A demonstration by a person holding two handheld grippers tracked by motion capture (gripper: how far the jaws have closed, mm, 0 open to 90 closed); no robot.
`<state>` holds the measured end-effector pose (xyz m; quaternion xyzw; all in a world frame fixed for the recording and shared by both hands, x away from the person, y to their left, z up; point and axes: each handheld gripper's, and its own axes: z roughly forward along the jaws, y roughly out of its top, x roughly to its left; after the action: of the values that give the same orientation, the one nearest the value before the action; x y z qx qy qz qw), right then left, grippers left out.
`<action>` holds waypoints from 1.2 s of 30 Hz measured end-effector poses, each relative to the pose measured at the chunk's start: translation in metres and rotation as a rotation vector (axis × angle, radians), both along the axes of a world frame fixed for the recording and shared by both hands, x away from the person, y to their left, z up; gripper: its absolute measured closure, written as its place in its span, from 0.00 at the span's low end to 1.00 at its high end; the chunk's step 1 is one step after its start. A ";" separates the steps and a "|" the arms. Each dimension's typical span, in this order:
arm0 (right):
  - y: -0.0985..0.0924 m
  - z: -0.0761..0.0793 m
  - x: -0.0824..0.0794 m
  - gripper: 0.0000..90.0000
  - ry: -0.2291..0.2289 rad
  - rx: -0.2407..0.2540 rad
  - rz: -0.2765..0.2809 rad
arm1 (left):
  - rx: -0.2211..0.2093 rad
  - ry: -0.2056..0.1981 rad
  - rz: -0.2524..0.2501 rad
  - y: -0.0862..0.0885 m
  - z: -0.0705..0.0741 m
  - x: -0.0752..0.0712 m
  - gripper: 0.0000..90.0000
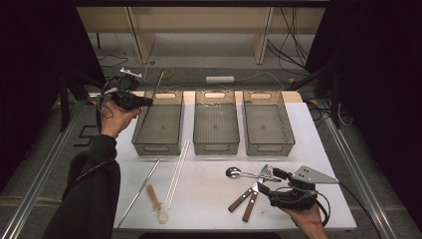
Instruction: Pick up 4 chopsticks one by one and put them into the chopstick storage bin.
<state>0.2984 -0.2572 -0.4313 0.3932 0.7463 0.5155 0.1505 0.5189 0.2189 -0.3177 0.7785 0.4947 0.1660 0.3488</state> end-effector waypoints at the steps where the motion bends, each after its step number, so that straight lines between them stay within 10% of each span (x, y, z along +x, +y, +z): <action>1: 0.000 0.000 0.000 0.24 0.001 0.000 0.000 | -0.002 -0.002 0.002 0.000 -0.001 0.002 0.95; 30: 0.000 0.000 0.000 0.24 0.004 -0.002 0.002 | 0.039 0.017 0.060 0.011 -0.062 0.018 0.99; 36: -0.001 -0.001 0.000 0.24 0.007 -0.001 0.001 | 0.033 0.055 0.082 0.010 -0.058 0.015 0.49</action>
<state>0.2989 -0.2580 -0.4321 0.3945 0.7472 0.5140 0.1477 0.5334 0.2292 -0.3753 0.7674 0.5330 0.1667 0.3150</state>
